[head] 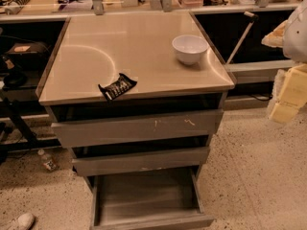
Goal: Close bottom drawer
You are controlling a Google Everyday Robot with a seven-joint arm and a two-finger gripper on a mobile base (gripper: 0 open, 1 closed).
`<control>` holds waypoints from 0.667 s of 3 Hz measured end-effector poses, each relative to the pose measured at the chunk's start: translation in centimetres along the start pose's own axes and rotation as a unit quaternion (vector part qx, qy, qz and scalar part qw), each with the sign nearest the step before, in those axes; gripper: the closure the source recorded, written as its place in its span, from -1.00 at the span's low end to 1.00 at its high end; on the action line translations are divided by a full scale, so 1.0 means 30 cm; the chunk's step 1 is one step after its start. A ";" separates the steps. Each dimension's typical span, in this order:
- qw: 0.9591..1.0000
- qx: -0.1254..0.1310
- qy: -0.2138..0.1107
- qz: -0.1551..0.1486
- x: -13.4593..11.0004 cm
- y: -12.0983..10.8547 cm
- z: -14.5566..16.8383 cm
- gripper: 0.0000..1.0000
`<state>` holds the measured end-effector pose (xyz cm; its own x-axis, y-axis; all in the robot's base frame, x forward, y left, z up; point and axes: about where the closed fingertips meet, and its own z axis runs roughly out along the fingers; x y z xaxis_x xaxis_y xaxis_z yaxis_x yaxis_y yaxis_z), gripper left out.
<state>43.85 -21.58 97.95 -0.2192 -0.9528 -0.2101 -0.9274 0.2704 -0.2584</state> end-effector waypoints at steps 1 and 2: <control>1.000 0.000 0.000 0.000 0.000 0.000 0.000 -1.00; 1.000 0.000 0.000 0.000 0.000 0.000 0.000 -0.62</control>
Offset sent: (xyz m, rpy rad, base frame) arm 0.0000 0.0000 0.0000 0.0000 0.0000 0.0000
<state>43.85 -21.58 97.95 -0.2192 -0.9528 -0.2102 -0.9274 0.2704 -0.2585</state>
